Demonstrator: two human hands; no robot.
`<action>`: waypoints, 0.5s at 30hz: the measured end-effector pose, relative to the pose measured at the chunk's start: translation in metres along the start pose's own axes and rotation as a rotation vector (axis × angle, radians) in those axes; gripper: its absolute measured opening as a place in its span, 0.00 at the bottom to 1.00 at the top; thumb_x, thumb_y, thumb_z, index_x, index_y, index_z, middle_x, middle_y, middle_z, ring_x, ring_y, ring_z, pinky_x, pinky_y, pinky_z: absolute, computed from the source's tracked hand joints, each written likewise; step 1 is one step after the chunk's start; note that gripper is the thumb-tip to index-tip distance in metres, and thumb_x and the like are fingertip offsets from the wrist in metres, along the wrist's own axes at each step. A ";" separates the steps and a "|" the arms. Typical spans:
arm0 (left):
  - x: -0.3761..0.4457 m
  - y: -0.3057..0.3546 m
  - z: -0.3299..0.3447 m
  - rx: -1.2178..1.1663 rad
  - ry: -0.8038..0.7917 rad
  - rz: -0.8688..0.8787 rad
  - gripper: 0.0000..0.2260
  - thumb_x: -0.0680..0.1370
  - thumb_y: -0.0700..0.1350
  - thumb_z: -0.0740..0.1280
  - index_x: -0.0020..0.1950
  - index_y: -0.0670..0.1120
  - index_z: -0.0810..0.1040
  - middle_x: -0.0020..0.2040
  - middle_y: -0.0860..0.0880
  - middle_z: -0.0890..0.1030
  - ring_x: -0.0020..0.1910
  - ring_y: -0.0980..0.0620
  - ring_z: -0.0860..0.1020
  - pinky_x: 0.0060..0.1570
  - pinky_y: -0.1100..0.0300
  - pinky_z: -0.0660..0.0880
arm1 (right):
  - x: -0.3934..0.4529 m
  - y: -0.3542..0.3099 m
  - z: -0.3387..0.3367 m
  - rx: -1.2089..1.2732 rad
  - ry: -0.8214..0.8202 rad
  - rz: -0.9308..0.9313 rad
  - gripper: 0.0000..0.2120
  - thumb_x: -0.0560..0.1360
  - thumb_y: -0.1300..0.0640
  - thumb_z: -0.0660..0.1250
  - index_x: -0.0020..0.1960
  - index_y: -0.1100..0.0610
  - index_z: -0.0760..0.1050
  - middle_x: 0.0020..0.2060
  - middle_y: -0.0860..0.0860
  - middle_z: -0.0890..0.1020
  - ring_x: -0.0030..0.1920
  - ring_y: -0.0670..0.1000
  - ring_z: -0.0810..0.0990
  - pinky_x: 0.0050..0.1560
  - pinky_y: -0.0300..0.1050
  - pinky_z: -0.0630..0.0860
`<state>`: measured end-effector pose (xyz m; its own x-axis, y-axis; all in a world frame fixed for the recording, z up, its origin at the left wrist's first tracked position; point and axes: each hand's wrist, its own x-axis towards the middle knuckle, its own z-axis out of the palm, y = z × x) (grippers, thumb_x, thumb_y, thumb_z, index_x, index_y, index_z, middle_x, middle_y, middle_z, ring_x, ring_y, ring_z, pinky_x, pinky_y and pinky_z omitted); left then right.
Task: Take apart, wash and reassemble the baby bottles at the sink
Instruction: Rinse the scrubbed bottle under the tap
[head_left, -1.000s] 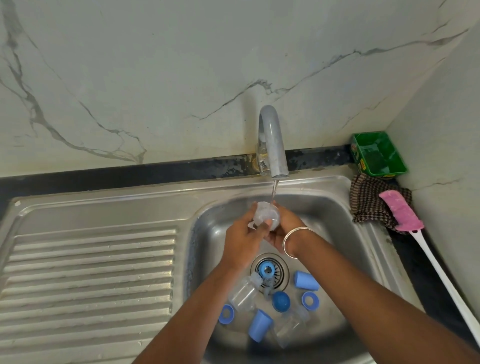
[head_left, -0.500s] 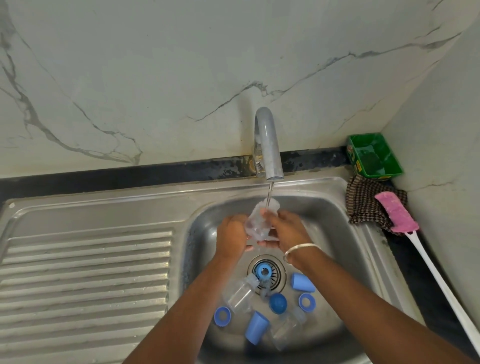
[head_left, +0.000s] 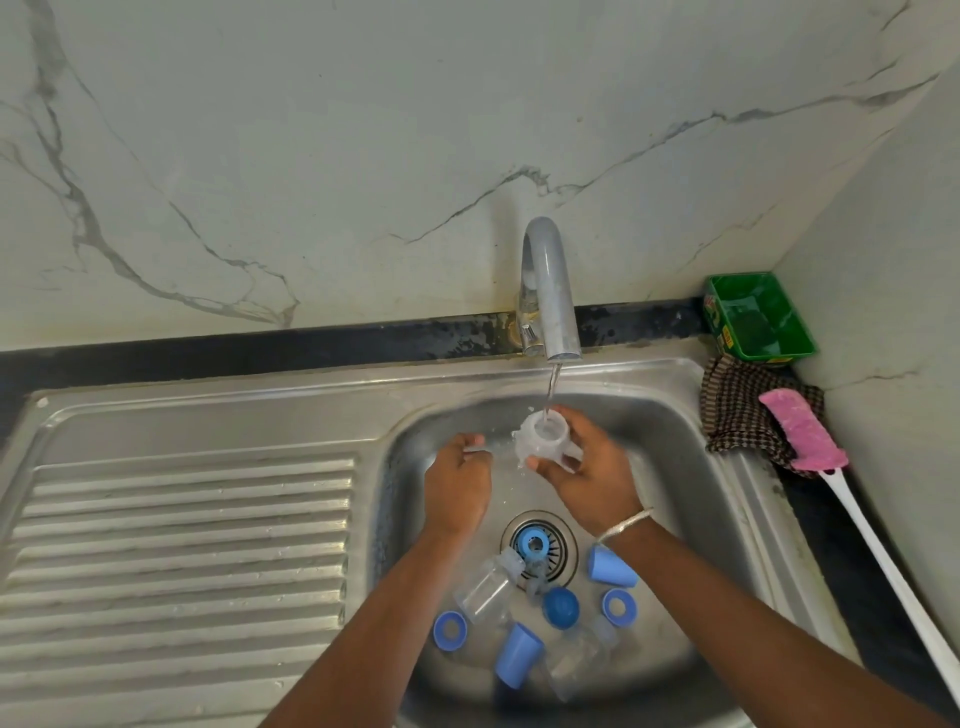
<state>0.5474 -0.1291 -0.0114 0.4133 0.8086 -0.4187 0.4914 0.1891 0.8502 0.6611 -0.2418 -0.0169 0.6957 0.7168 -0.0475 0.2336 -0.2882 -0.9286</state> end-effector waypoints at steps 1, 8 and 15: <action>0.000 -0.001 0.000 0.001 0.008 0.009 0.08 0.79 0.41 0.64 0.47 0.54 0.77 0.41 0.51 0.80 0.40 0.53 0.77 0.43 0.60 0.74 | 0.001 0.000 -0.001 -0.014 0.013 0.008 0.27 0.66 0.61 0.79 0.58 0.40 0.74 0.53 0.42 0.82 0.54 0.41 0.80 0.56 0.41 0.78; 0.001 -0.004 -0.004 0.041 0.019 0.050 0.09 0.79 0.41 0.63 0.57 0.48 0.79 0.49 0.52 0.81 0.47 0.59 0.77 0.41 0.70 0.68 | 0.000 -0.001 0.003 0.026 0.052 0.051 0.25 0.66 0.60 0.79 0.59 0.45 0.77 0.52 0.43 0.83 0.54 0.41 0.81 0.54 0.35 0.77; 0.001 -0.008 -0.001 0.018 0.011 0.083 0.08 0.80 0.40 0.63 0.54 0.48 0.80 0.48 0.53 0.82 0.49 0.56 0.79 0.43 0.69 0.70 | -0.001 -0.003 0.004 -0.046 -0.007 0.017 0.25 0.66 0.57 0.79 0.58 0.40 0.76 0.49 0.38 0.82 0.51 0.39 0.80 0.54 0.38 0.78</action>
<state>0.5434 -0.1293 -0.0184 0.4453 0.8270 -0.3432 0.4696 0.1106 0.8759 0.6568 -0.2388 -0.0152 0.6952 0.7158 -0.0657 0.2531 -0.3294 -0.9096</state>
